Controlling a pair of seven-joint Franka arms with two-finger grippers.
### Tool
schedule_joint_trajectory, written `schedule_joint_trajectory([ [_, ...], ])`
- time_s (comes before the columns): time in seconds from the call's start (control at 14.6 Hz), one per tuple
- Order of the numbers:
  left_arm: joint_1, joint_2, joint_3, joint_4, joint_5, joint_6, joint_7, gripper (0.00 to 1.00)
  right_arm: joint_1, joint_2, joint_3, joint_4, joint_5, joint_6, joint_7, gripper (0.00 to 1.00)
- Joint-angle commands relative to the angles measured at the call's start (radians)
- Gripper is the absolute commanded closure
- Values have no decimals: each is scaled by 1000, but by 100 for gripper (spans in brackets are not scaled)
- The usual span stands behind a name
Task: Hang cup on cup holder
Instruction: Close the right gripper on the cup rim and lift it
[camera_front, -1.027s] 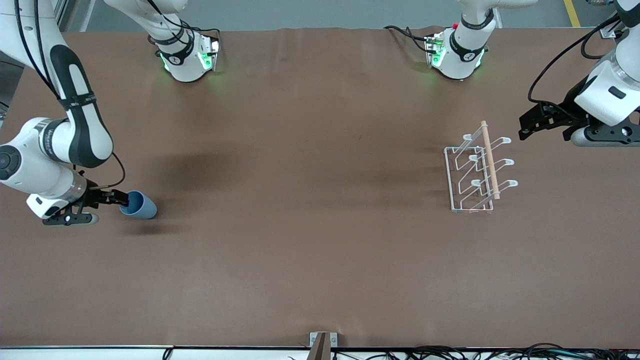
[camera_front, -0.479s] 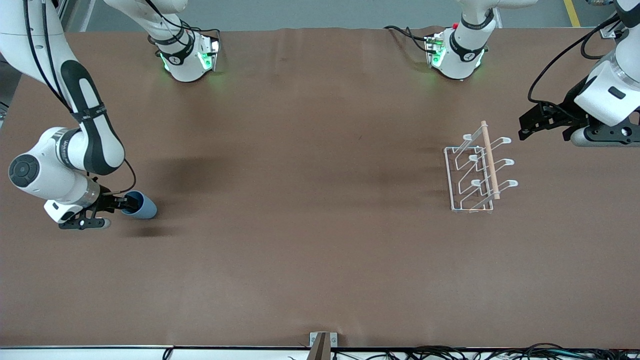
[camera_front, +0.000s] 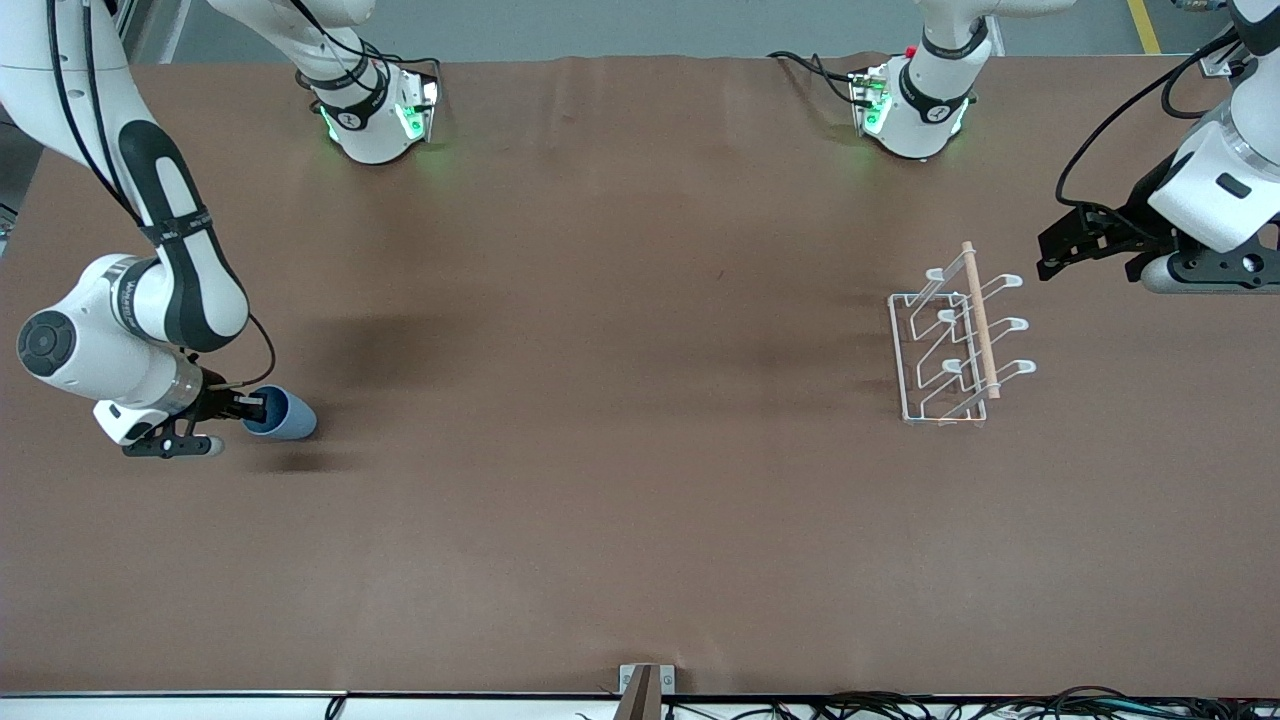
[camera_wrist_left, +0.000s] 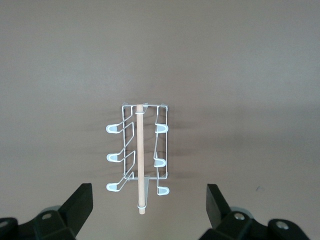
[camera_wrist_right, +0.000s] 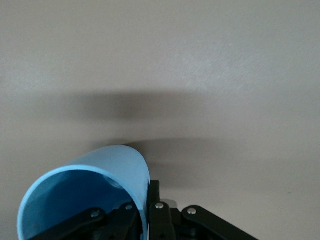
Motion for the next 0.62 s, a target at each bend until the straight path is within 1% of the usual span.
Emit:
schedule_joint_trajectory([
  [0.0, -5, -3, 2, -3, 17, 13, 11, 0, -10, -19, 22, 32, 36, -96, -15, 100],
  [0.07, -7, -3, 2, -3, 17, 13, 11, 0, -6, -27, 23, 64, 40, -151, -15, 100],
  [0.14, -7, -3, 2, -3, 15, 13, 11, 0, -3, -40, 25, 94, 68, -215, -9, 100],
  [0.34, -8, -3, 2, -1, 15, 13, 13, 0, 3, -82, 33, 133, 257, -370, -7, 100],
  [0.48, -8, -2, 0, -1, 10, 12, 13, 0, 38, -119, 36, 131, 394, -447, -4, 99],
  [0.55, -8, 1, 0, 0, 9, 12, 13, 0, 55, -122, 36, 128, 458, -488, 1, 99],
])
